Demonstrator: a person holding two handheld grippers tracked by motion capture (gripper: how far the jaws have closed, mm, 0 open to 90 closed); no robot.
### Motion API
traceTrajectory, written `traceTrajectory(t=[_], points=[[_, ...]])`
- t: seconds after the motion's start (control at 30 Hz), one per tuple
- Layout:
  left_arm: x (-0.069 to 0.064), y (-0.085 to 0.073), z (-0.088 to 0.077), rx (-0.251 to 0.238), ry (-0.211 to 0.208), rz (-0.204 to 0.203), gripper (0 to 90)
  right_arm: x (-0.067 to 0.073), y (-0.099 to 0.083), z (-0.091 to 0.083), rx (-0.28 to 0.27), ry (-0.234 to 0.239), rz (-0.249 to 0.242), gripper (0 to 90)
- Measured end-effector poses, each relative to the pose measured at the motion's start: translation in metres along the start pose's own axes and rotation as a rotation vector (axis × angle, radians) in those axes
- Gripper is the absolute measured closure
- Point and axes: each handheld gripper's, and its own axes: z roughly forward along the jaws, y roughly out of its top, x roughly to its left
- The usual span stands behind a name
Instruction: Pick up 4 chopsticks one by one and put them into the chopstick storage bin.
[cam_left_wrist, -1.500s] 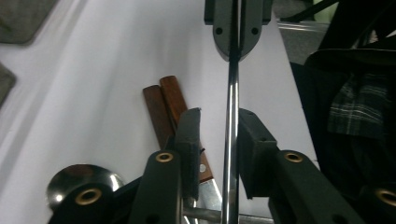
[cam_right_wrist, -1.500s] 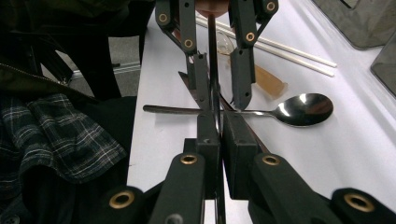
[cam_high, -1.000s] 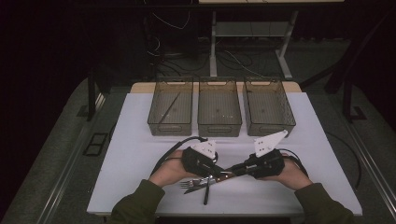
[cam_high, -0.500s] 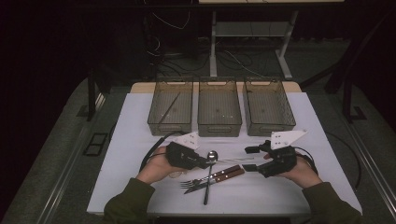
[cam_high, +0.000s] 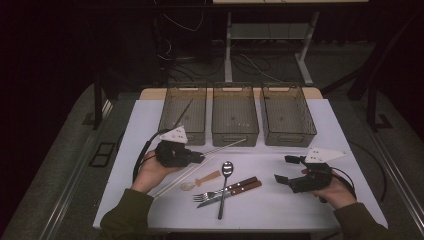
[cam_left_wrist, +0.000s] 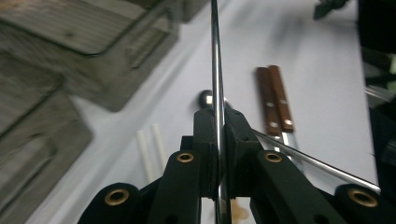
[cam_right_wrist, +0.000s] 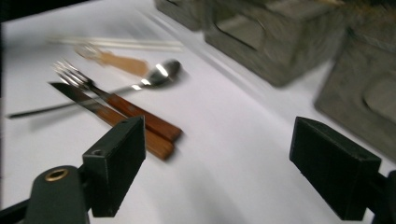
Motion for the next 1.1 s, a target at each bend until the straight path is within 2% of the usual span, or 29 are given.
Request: traceTrajectory(t=[0.17,0.37,0.5,0.67,0.97,1.1], points=[[0.011,0.002,-0.009,-0.016,0.081,-0.069,83.9,-0.001,-0.015,-0.004,0.009,-0.046,0.058,17.4],[0.028,0.01,-0.017,-0.024,0.171,-0.131,83.8,0.001,-0.028,-0.009,0.012,-0.078,0.124,17.4],[0.039,0.021,-0.023,-0.025,0.218,-0.162,83.8,0.006,-0.03,-0.009,0.035,-0.1,0.125,17.4],[0.06,0.033,-0.026,-0.004,0.288,-0.198,83.8,0.012,-0.032,-0.008,0.049,-0.09,0.119,17.4],[0.097,0.037,-0.021,0.002,0.409,-0.318,83.8,0.015,-0.032,-0.004,0.057,-0.086,0.106,17.5],[0.109,0.039,-0.016,0.025,0.457,-0.364,83.8,0.016,-0.032,-0.004,0.056,-0.085,0.105,17.5]])
